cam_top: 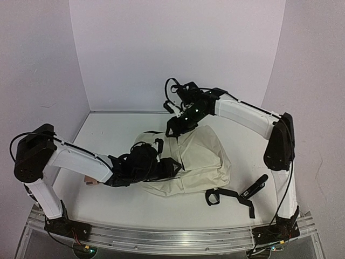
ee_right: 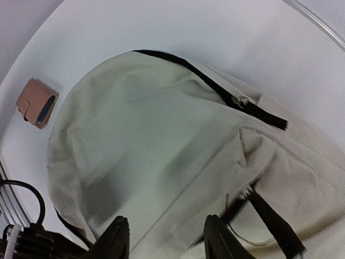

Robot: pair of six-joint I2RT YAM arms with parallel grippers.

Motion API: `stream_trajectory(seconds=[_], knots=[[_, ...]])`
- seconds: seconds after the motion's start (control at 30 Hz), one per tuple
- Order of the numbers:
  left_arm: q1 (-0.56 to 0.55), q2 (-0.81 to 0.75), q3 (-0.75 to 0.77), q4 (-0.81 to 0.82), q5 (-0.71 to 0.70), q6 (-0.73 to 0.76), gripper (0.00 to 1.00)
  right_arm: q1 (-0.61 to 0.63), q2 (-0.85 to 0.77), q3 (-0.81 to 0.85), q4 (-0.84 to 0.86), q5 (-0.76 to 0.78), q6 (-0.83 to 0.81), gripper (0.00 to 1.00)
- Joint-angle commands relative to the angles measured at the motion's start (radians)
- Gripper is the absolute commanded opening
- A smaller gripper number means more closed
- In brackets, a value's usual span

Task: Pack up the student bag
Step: Unzip the student bag at the center of the board, then adjust the student bag at the center of the board.

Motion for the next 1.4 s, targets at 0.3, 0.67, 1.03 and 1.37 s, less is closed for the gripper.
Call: stream_trajectory(seconds=[0.3, 0.67, 1.03, 1.37], knots=[[0.004, 0.046, 0.505, -0.728, -0.254, 0.218, 0.75, -0.187, -0.386, -0.485, 0.031, -0.023, 0.02, 0.83], [0.072, 0.214, 0.711, -0.982, -0.248, 0.119, 0.63, -0.203, -0.374, -0.62, 0.053, 0.052, -0.011, 0.81], [0.162, -0.005, 0.317, -0.573, -0.046, 0.053, 0.1, -0.258, -0.244, -0.585, 0.093, 0.138, -0.095, 0.51], [0.187, 0.092, 0.198, -0.197, 0.215, -0.03, 0.0, -0.261, -0.116, -0.306, 0.112, 0.044, -0.105, 0.6]])
